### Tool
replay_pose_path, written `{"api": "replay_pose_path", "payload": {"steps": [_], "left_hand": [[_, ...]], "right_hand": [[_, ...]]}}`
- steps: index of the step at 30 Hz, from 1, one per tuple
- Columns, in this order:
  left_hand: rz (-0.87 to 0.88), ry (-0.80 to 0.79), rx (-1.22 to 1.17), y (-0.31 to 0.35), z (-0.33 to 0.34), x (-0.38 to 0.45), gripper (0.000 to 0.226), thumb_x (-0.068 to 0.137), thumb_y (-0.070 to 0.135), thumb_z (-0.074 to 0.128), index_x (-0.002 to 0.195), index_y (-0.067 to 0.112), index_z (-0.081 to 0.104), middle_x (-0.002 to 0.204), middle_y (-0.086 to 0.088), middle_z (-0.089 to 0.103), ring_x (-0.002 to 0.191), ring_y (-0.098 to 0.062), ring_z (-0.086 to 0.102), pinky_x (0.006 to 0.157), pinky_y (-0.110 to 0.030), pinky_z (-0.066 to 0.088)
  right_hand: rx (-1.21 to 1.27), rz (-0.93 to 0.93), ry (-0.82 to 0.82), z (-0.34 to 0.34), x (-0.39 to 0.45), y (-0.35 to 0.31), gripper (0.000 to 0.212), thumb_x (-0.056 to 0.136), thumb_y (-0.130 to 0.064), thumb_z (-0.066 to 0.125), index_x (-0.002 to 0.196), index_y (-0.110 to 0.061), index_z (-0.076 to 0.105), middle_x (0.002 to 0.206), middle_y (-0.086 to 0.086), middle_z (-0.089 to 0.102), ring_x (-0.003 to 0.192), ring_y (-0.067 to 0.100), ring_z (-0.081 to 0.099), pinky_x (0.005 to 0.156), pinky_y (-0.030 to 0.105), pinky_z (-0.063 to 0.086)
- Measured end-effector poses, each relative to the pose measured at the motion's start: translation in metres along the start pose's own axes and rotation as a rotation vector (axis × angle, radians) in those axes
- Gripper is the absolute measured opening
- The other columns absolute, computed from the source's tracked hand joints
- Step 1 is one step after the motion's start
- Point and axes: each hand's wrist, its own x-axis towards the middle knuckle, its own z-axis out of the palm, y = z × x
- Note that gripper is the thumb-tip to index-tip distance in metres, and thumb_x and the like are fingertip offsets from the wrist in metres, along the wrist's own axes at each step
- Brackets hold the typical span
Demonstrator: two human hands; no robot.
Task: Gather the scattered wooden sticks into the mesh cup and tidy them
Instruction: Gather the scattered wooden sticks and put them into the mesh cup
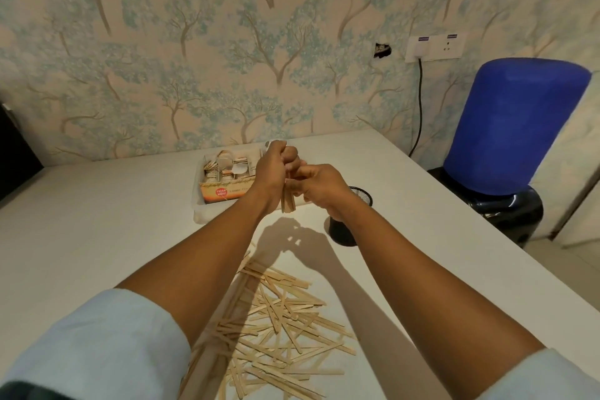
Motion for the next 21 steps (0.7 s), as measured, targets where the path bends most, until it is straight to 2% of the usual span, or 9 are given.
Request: {"api": "replay_pose_path", "payload": {"steps": [2, 6, 8, 10, 13, 15, 17, 19, 21], "left_hand": [[-0.032, -0.007, -0.032, -0.003, 0.009, 0.005, 0.055, 0.098, 0.027, 0.034, 0.043, 0.023, 0.034, 0.054, 0.001, 0.044, 0.06, -0.014, 0.045, 0.058, -0.025, 0.041], [-0.027, -0.014, 0.068, -0.011, 0.029, 0.015, 0.063, 0.1, 0.034, 0.034, 0.039, 0.024, 0.045, 0.079, 0.004, 0.061, 0.06, -0.013, 0.054, 0.052, -0.019, 0.047], [-0.02, -0.025, 0.11, -0.014, 0.04, 0.019, 0.064, 0.1, 0.035, 0.033, 0.038, 0.024, 0.047, 0.085, 0.006, 0.064, 0.066, -0.014, 0.057, 0.055, -0.022, 0.049], [-0.001, -0.035, 0.133, -0.018, 0.051, 0.025, 0.062, 0.1, 0.034, 0.033, 0.039, 0.025, 0.044, 0.089, 0.007, 0.067, 0.075, -0.015, 0.059, 0.064, -0.027, 0.05], [0.035, -0.026, 0.199, -0.023, 0.065, 0.033, 0.062, 0.102, 0.034, 0.033, 0.042, 0.025, 0.045, 0.09, 0.006, 0.068, 0.08, -0.012, 0.058, 0.073, -0.03, 0.049], [0.068, -0.006, 0.282, -0.026, 0.072, 0.038, 0.056, 0.104, 0.043, 0.034, 0.055, 0.024, 0.05, 0.084, 0.006, 0.066, 0.075, -0.011, 0.056, 0.072, -0.026, 0.047], [0.112, -0.016, 0.384, -0.03, 0.075, 0.042, 0.051, 0.102, 0.056, 0.037, 0.072, 0.022, 0.059, 0.081, 0.006, 0.062, 0.071, -0.006, 0.057, 0.064, -0.018, 0.048], [0.148, -0.063, 0.439, -0.035, 0.074, 0.045, 0.044, 0.099, 0.058, 0.045, 0.089, 0.021, 0.067, 0.084, 0.004, 0.062, 0.071, -0.003, 0.059, 0.06, -0.012, 0.048], [0.194, -0.113, 0.478, -0.039, 0.069, 0.049, 0.031, 0.097, 0.049, 0.058, 0.101, 0.021, 0.071, 0.087, 0.006, 0.064, 0.076, -0.005, 0.06, 0.07, -0.019, 0.049]], "right_hand": [[-0.025, 0.001, 0.021, -0.009, 0.0, 0.002, 0.013, 0.088, -0.006, 0.067, 0.099, -0.006, 0.074, 0.077, -0.001, 0.068, 0.061, 0.003, 0.06, 0.047, 0.007, 0.042], [-0.074, 0.004, 0.046, -0.03, 0.002, 0.007, 0.012, 0.089, -0.008, 0.065, 0.095, -0.013, 0.075, 0.081, 0.003, 0.071, 0.07, 0.012, 0.064, 0.056, 0.017, 0.045], [-0.066, 0.006, 0.066, -0.04, 0.004, 0.009, 0.012, 0.088, -0.007, 0.066, 0.087, -0.016, 0.074, 0.076, 0.002, 0.07, 0.068, 0.015, 0.063, 0.054, 0.018, 0.044], [-0.065, 0.008, 0.094, -0.051, 0.007, 0.011, 0.014, 0.088, -0.006, 0.066, 0.082, -0.017, 0.073, 0.071, 0.0, 0.069, 0.064, 0.013, 0.061, 0.049, 0.015, 0.043], [-0.053, 0.011, 0.128, -0.063, 0.012, 0.017, 0.012, 0.088, -0.003, 0.065, 0.085, -0.011, 0.073, 0.068, 0.0, 0.066, 0.054, 0.008, 0.059, 0.046, 0.012, 0.043], [-0.031, 0.015, 0.156, -0.07, 0.015, 0.022, 0.011, 0.088, -0.003, 0.066, 0.086, -0.01, 0.074, 0.068, -0.002, 0.067, 0.051, 0.003, 0.062, 0.048, 0.012, 0.046], [-0.039, 0.015, 0.191, -0.076, 0.02, 0.027, 0.011, 0.087, -0.006, 0.068, 0.088, -0.013, 0.075, 0.072, -0.001, 0.07, 0.059, 0.005, 0.066, 0.056, 0.016, 0.053], [-0.076, 0.016, 0.226, -0.082, 0.025, 0.034, 0.01, 0.086, -0.006, 0.068, 0.086, -0.012, 0.076, 0.078, 0.006, 0.072, 0.071, 0.017, 0.069, 0.073, 0.033, 0.061], [-0.127, 0.035, 0.256, -0.087, 0.029, 0.039, 0.017, 0.084, -0.002, 0.064, 0.082, -0.014, 0.076, 0.083, 0.009, 0.074, 0.081, 0.025, 0.07, 0.084, 0.045, 0.058]]}}
